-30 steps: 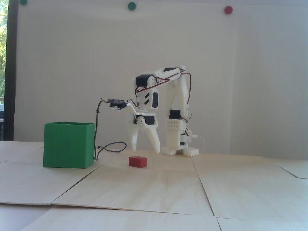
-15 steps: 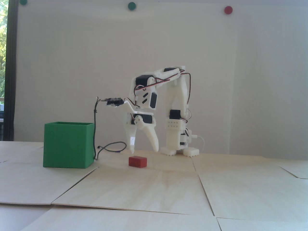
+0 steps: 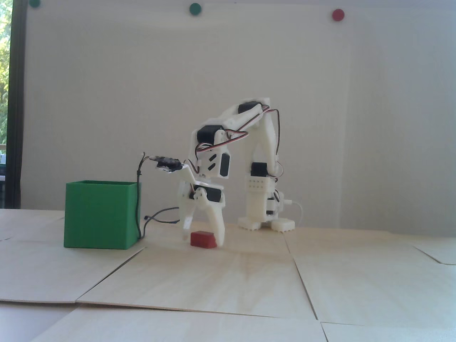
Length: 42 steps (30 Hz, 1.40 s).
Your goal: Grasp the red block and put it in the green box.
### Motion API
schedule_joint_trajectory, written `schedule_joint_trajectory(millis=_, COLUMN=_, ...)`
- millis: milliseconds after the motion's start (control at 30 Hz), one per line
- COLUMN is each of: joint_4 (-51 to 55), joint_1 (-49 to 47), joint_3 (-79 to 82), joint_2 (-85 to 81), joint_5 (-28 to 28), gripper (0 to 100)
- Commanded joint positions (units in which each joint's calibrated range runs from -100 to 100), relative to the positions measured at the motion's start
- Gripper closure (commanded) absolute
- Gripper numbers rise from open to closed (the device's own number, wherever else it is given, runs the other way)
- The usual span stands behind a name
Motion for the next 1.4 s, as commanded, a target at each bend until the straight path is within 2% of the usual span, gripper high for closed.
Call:
schedule_joint_trajectory(millis=0, joint_4=-0.34, joint_1=0.56, joint_3=-3.68, joint_2=-0.66, joint_5=0.08, gripper=100)
schedule_joint_trajectory(millis=67, joint_4=-0.34, joint_1=0.56, joint_3=-3.41, joint_2=-0.66, joint_5=0.08, gripper=95)
schedule_joint_trajectory(millis=133, joint_4=-0.34, joint_1=0.56, joint_3=-3.41, joint_2=-0.66, joint_5=0.08, gripper=99)
schedule_joint_trajectory(millis=367, joint_4=0.75, joint_1=0.81, joint_3=-4.21, joint_2=-0.74, joint_5=0.03, gripper=98)
schedule_joint_trajectory(millis=467, joint_4=7.16, joint_1=2.01, joint_3=-8.82, joint_2=-1.60, joint_5=0.03, gripper=98)
schedule_joint_trajectory(millis=567, joint_4=18.38, joint_1=3.62, joint_3=-18.49, joint_2=-4.05, joint_5=0.03, gripper=98)
schedule_joint_trajectory(millis=700, joint_4=33.30, joint_1=5.07, joint_3=-36.33, joint_2=-6.89, joint_5=0.03, gripper=98)
schedule_joint_trajectory(millis=800, joint_4=38.02, joint_1=6.92, joint_3=-49.37, joint_2=-7.21, joint_5=0.03, gripper=98)
schedule_joint_trajectory(millis=967, joint_4=40.38, joint_1=12.06, joint_3=-61.44, joint_2=-7.13, joint_5=0.49, gripper=98)
schedule_joint_trajectory(millis=1233, joint_4=39.79, joint_1=20.27, joint_3=-68.27, joint_2=-7.13, joint_5=2.94, gripper=98)
schedule_joint_trajectory(millis=1367, joint_4=33.47, joint_1=20.67, joint_3=-67.74, joint_2=-6.97, joint_5=2.47, gripper=98)
